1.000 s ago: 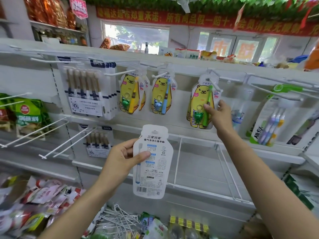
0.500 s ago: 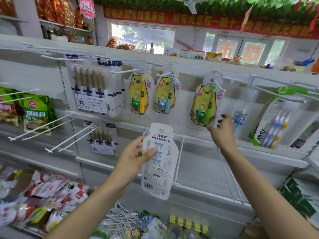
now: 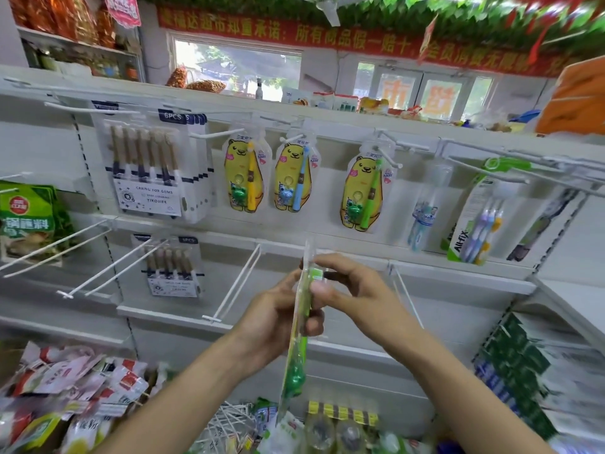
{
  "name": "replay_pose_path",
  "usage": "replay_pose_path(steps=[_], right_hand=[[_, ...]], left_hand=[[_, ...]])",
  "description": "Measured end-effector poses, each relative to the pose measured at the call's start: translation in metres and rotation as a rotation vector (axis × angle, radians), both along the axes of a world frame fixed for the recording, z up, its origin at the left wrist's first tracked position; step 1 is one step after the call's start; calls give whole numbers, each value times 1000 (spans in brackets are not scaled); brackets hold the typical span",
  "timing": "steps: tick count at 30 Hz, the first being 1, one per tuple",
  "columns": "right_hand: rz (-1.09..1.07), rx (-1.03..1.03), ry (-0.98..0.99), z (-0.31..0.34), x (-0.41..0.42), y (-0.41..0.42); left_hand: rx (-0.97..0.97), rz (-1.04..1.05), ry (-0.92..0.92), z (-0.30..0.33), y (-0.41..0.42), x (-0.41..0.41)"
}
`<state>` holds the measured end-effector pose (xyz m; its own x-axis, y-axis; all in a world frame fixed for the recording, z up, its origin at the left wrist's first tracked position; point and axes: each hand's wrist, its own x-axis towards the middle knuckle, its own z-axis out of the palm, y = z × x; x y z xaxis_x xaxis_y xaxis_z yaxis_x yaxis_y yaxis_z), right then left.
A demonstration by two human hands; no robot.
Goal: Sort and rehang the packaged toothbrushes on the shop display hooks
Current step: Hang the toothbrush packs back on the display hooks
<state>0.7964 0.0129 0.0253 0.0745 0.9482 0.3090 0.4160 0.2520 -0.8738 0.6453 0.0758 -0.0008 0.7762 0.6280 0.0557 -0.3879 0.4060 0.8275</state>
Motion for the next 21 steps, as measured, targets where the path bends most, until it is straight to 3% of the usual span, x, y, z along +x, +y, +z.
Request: replay_pose_path(steps=[4, 11, 15, 21], right_hand=[[53, -63, 188, 5, -16, -14], [-100, 21, 190, 13, -33, -23], [-181, 143, 274, 23, -31, -24], [-272, 310, 371, 44, -22, -36]], left_hand=[[-11, -132, 51, -3, -11, -6], [213, 83, 270, -17, -10, -29], [229, 101, 243, -24, -2, -46], [499, 187, 224, -31, 2, -54]])
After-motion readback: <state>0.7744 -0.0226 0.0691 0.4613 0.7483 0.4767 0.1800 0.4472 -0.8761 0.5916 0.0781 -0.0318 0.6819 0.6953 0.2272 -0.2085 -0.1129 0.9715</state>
